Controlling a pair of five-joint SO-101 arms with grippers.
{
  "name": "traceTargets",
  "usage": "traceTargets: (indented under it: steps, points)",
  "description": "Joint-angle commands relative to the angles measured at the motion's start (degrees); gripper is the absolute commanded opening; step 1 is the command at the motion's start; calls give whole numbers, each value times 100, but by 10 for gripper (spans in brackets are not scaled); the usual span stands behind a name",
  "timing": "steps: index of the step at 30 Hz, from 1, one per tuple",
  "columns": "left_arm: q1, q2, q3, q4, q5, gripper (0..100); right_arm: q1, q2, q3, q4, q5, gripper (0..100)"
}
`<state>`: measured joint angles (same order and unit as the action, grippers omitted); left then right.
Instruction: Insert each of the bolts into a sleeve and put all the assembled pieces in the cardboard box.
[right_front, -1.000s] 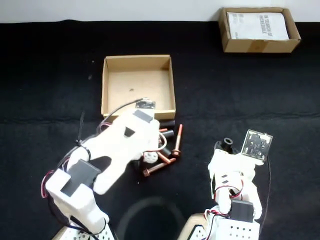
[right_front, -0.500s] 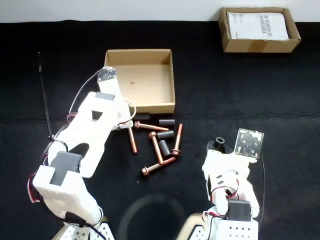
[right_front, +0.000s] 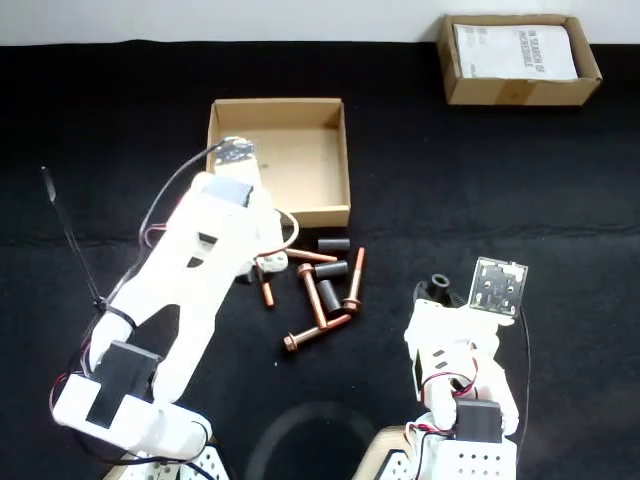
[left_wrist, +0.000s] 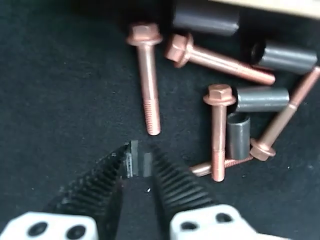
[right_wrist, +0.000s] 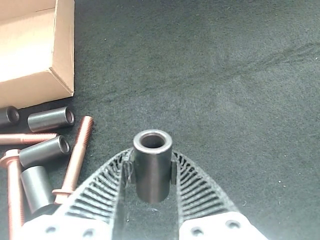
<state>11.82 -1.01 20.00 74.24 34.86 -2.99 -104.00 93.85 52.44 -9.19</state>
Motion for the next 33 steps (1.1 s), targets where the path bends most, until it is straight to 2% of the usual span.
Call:
traceTargets:
  steps: [1, 4, 12, 19, 33]
  points:
    - [-180, -224, -145, 53, 79, 248, -57, -31, -22, -136, 70, 7]
    - [-286, -224, -145, 53, 79, 296, -57, -31, -22, -136, 70, 7]
    - [-620, 716, 84, -721, 44, 226, -48, -31, -22, -136, 70, 7]
    - [-646, 1341, -92, -782, 44, 224, -31, -31, -22, -145, 79, 7]
    - [-655, 1552, -101, -2180, 35, 224, -31, -31, -22, -145, 79, 7]
